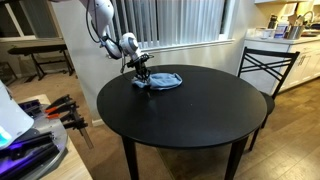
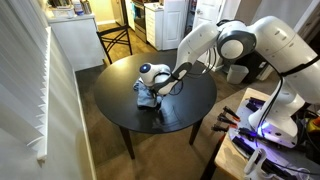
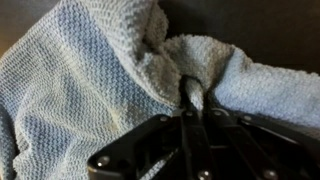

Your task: Wipe the table using the blue object

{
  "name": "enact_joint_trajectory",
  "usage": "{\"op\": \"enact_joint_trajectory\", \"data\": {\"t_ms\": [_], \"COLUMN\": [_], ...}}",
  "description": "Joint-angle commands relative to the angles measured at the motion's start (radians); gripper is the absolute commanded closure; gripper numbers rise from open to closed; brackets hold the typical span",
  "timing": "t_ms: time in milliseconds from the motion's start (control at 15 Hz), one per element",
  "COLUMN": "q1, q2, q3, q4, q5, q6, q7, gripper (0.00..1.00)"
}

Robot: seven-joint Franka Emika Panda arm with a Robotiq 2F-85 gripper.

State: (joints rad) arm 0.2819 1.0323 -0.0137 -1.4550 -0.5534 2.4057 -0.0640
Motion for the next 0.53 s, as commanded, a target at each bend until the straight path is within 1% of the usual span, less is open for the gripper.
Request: {"op": "enact_joint_trajectory", "data": {"t_ms": [0,133,200,333,467], "q1": [-0.009,-0.020,-0.028,-0.059,-0.089], "q2": [0.119,0.158,0.163,0.154,0.122], "q3": [-0.061,-0.113,-0.146,-0.183,-0.220], "q4": [0.195,0.259,0.268,0.250,0.180], "q5": [0.031,0.037,0.035,0.049,0.060], "q6": [0.014,0.018,0.025,0.040,0.071], "q7": [0.030,0.067,0.095,0.132,0.172], "gripper": [0.97,0.97,0.97,0.97,0.97]}}
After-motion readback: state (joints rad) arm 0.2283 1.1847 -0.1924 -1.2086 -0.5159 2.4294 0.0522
